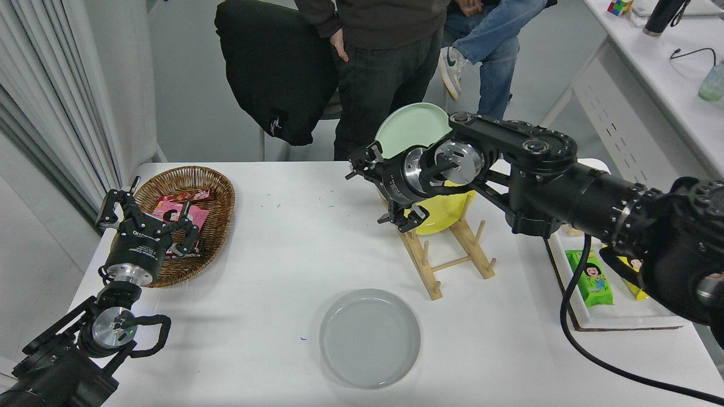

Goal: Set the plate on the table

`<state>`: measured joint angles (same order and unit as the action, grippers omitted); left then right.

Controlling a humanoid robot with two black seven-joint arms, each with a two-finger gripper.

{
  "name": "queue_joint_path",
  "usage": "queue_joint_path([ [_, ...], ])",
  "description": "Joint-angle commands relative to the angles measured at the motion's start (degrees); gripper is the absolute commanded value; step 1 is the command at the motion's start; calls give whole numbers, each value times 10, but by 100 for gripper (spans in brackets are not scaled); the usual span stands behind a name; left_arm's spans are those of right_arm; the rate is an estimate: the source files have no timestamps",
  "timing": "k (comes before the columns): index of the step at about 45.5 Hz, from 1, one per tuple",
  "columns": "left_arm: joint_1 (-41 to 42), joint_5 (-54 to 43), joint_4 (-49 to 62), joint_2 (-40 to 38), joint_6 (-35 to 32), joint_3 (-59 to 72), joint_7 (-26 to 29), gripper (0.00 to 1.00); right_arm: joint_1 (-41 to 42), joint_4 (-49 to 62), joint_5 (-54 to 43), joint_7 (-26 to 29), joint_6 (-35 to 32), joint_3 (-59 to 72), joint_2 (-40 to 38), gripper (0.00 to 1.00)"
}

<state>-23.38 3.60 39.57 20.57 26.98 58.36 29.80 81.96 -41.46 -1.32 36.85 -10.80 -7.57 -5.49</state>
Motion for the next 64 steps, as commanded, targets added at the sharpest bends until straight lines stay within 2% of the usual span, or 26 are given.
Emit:
queue_joint_path([
  [1,0,0,0,0,0,0,0,98,25,0,4,-1,-84,-45,-81,99],
  [7,0,0,0,0,0,0,0,98,24,15,2,-5,-142,-92,-118,99],
  [19,0,0,0,0,0,0,0,98,-9,53,-7,-42,-155,-208,-167,99],
  [28,0,0,0,0,0,0,0,98,-64,50,-7,-166,-198,-300,-217,99],
  [37,0,0,0,0,0,0,0,98,-115,49,-7,-282,-234,-326,-234,99],
  [44,0,0,0,0,0,0,0,98,-193,47,-7,-344,-239,-422,-225,99],
  [50,0,0,0,0,0,0,0,98,-239,53,-7,-357,-232,-468,-175,99],
  [64,0,0,0,0,0,0,0,98,-351,68,-6,-357,-231,-544,-177,99],
])
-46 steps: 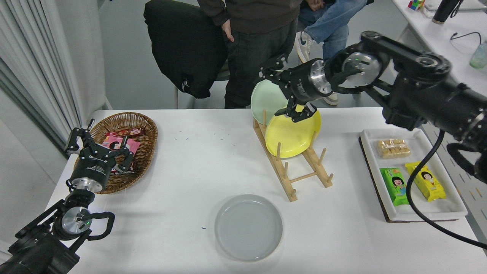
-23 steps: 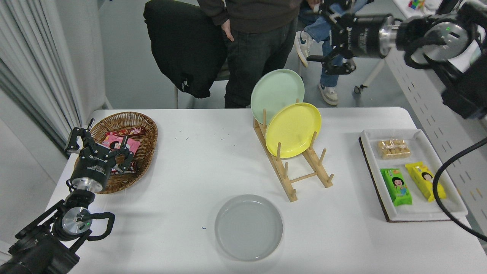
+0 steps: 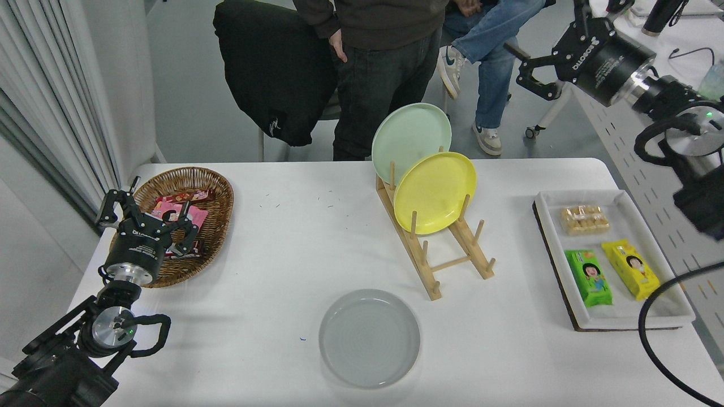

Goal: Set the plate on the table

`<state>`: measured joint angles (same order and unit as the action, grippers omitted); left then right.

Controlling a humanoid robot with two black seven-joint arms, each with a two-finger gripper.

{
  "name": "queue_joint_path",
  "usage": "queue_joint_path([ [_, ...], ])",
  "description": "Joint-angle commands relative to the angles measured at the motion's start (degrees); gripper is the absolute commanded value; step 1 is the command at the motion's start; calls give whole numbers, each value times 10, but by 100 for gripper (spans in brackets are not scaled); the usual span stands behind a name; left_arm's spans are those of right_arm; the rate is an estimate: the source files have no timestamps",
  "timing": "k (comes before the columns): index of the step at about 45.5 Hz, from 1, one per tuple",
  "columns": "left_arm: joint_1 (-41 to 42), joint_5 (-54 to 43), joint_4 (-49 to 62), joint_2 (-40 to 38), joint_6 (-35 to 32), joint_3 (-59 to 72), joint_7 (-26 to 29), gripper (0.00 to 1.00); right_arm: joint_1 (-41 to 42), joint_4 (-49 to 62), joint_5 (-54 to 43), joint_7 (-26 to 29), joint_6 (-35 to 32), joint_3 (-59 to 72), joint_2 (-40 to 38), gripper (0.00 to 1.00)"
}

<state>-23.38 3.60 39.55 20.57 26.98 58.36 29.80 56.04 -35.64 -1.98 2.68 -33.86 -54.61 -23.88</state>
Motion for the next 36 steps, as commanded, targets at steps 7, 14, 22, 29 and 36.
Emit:
queue_joint_path([
  [7,0,0,0,0,0,0,0,98,-151,-3,1,-15,-5,-113,7,99],
  [14,0,0,0,0,0,0,0,98,-211,-38,0,-15,-4,-146,8,99],
  [22,0,0,0,0,0,0,0,98,-257,-22,-6,-15,5,-141,18,99],
  [29,0,0,0,0,0,0,0,98,-278,-6,-7,-15,80,-147,18,99],
  [36,0,0,0,0,0,0,0,98,-281,-1,-7,-13,104,-181,34,99],
])
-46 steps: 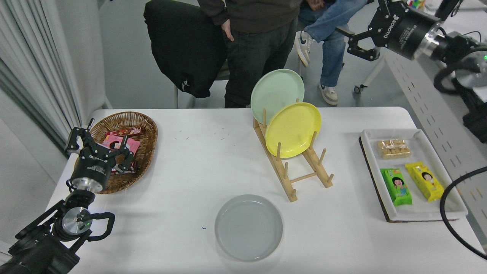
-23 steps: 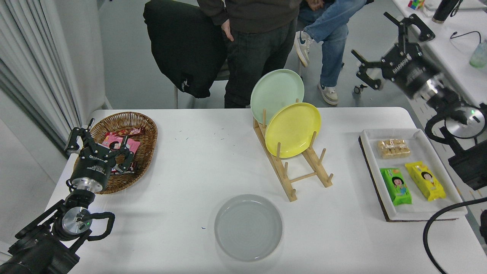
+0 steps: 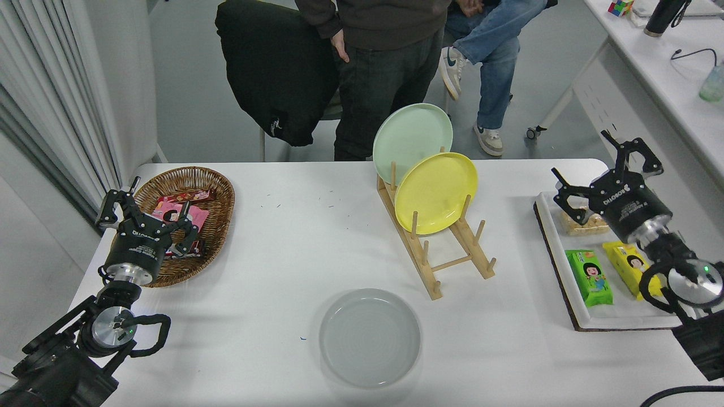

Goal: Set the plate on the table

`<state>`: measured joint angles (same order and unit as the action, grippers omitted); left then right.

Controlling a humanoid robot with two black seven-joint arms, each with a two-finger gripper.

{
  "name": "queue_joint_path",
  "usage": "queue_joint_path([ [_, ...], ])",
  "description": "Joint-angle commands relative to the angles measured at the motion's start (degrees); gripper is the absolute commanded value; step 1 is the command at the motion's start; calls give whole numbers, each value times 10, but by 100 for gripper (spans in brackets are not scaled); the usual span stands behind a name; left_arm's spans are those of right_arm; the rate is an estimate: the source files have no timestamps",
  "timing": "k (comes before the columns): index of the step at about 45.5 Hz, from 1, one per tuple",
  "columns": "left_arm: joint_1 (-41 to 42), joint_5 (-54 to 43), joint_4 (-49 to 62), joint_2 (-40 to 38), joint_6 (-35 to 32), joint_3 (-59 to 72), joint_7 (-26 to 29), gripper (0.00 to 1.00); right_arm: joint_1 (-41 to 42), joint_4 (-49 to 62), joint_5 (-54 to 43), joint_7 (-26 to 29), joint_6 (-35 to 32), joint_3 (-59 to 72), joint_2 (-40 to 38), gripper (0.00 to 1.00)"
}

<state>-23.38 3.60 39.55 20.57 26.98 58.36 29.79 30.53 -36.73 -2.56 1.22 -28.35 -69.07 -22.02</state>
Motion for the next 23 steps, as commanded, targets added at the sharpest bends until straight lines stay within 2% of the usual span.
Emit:
queue_joint_path([
  [1,0,0,0,0,0,0,0,98,-27,9,-1,3,53,-39,16,99],
  [14,0,0,0,0,0,0,0,98,-19,11,3,4,158,-37,29,99],
  [23,0,0,0,0,0,0,0,98,-22,-1,4,3,139,-35,33,99],
])
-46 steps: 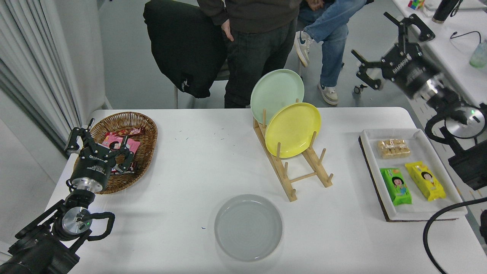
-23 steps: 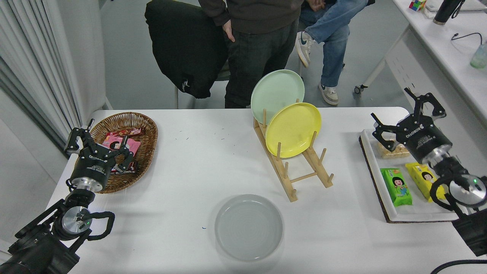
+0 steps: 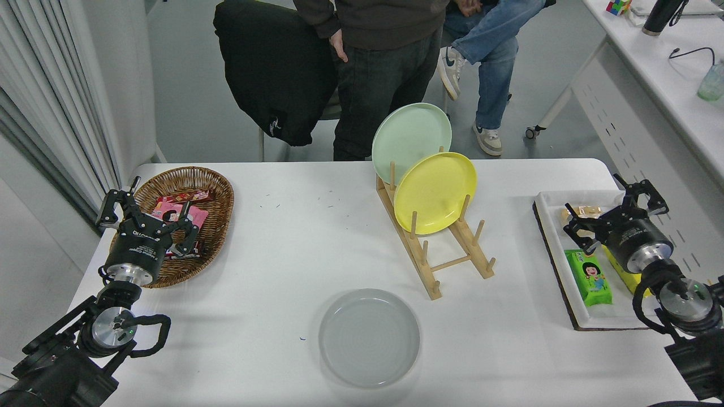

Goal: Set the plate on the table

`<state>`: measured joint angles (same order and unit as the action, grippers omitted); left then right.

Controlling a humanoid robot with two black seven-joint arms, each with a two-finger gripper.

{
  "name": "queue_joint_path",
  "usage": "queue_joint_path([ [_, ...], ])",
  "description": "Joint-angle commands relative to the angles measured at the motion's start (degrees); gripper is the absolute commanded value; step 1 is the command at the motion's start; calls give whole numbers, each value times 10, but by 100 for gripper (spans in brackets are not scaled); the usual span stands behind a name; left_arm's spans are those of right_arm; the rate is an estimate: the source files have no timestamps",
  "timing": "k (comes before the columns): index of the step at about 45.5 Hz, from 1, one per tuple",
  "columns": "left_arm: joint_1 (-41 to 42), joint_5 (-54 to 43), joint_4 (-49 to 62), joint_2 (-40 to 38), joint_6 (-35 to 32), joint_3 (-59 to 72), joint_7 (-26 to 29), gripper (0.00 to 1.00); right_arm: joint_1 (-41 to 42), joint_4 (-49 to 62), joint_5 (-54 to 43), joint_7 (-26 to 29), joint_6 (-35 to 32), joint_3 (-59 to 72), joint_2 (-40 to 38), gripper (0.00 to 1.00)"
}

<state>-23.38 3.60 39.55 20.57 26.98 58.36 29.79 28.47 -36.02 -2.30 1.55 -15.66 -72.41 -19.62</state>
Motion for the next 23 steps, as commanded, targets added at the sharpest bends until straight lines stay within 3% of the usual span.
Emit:
queue_joint_path([
  [1,0,0,0,0,0,0,0,98,-2,-8,2,-1,9,-4,11,99],
  [10,0,0,0,0,0,0,0,98,4,-4,1,-2,-46,-11,13,99],
  [23,0,0,0,0,0,0,0,98,12,-1,2,-4,-44,-12,21,99],
])
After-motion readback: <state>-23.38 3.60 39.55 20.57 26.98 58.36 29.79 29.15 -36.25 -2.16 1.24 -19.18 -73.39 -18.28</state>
